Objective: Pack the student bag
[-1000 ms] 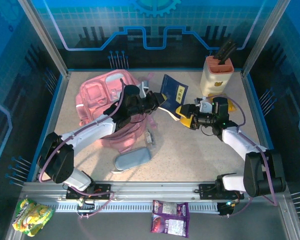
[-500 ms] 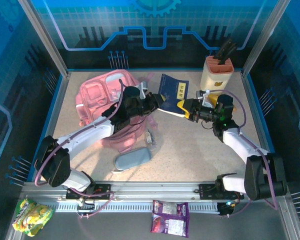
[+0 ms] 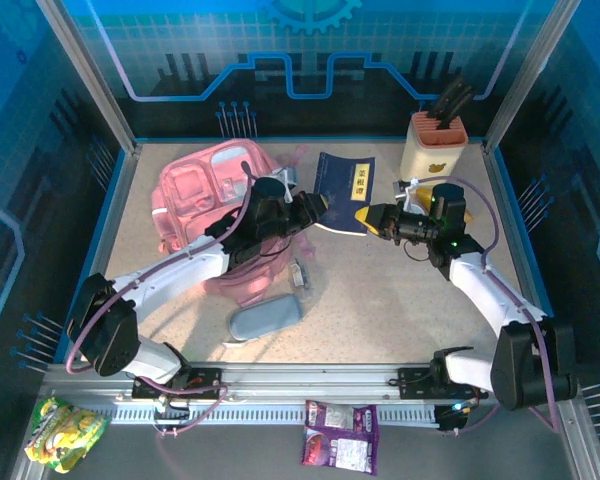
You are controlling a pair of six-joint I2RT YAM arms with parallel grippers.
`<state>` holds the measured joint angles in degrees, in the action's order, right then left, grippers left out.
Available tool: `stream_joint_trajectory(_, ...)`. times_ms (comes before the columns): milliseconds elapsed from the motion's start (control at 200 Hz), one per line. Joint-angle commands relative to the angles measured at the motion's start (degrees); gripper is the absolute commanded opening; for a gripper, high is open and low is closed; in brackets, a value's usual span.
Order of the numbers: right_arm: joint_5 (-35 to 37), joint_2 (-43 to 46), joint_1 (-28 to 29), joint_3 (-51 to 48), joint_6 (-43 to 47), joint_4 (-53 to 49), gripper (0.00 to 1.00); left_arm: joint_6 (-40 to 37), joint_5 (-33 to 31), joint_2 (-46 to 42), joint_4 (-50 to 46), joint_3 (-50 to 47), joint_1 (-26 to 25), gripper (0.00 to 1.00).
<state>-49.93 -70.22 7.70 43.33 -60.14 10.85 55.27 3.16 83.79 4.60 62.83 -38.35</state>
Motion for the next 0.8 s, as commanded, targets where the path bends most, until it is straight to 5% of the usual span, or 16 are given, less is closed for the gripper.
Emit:
stream_joint_trajectory(0, 1.11, 2.42, 0.72, 3.13, 5.99, -5.12, 0.0, -3.22, -0.4, -1.59, -2.03, -0.16, -0.84, 0.12)
stream_joint_trajectory(265, 3.93, 3.73, 0.12, 6.71, 17.39, -19.24, 0.0, -12.71, -5.16, -5.92, -13.94, -2.05, -1.19, 0.48)
stream_joint_trajectory(575, 7.86, 4.67, -0.14, 8.37, 29.31, -34.54, 0.0, -37.9, -17.28, -2.49, -39.31, 2.76, -1.18, 0.56)
stream_joint_trajectory(795, 9.74, 5.13, -0.76, 8.27, 32.78, -38.62, 0.0, -42.27, -25.91, 5.2, -41.65, 4.06, -0.93, 0.56)
